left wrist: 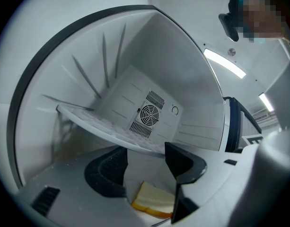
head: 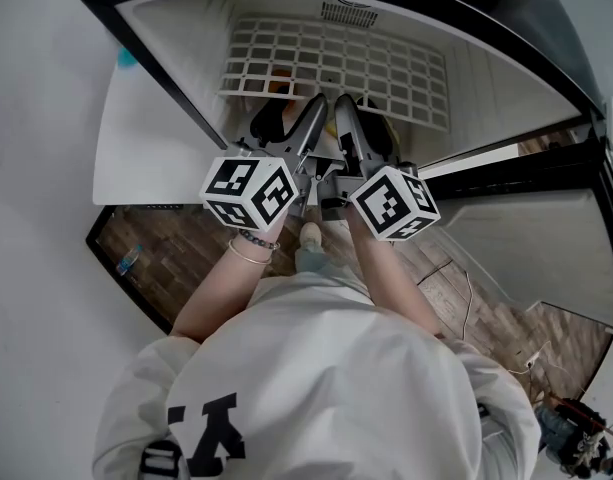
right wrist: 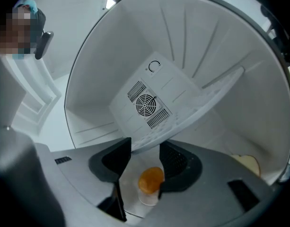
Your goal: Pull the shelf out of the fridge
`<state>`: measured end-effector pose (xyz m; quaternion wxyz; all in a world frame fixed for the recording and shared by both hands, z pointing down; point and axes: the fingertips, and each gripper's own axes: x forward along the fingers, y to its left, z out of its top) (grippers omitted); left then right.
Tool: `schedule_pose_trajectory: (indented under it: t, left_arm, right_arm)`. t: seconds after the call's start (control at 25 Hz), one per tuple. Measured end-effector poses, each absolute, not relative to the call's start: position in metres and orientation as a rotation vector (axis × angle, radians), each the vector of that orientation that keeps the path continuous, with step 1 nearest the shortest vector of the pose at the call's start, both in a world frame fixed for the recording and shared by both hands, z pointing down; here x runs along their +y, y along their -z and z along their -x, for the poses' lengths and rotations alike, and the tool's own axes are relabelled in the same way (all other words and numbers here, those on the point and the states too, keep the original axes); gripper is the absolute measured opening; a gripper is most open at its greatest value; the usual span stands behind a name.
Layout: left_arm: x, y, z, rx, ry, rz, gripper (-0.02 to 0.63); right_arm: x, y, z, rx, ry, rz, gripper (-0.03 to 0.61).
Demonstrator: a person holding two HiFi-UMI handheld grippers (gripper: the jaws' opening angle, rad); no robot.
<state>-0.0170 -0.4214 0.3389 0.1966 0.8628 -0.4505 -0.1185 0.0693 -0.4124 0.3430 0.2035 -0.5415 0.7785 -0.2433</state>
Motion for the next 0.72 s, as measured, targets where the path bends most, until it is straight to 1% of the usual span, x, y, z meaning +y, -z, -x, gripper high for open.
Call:
schedule_pose_trajectory:
  t: [0.52,0.72]
  left_arm:
    - [-0.431,-0.335,0.017,-1.294,0.414,-2.394,0.244]
    - [-0.432,-0.334,0.017,-1.31,0.401,-2.397,0.255]
  right_arm:
    - [-0.422,-0.34,-0.066,2.176,0.636,1.513,0.212]
    - [-0.428,-0.339,-0.067,2.143,0.68,1.498,0.213]
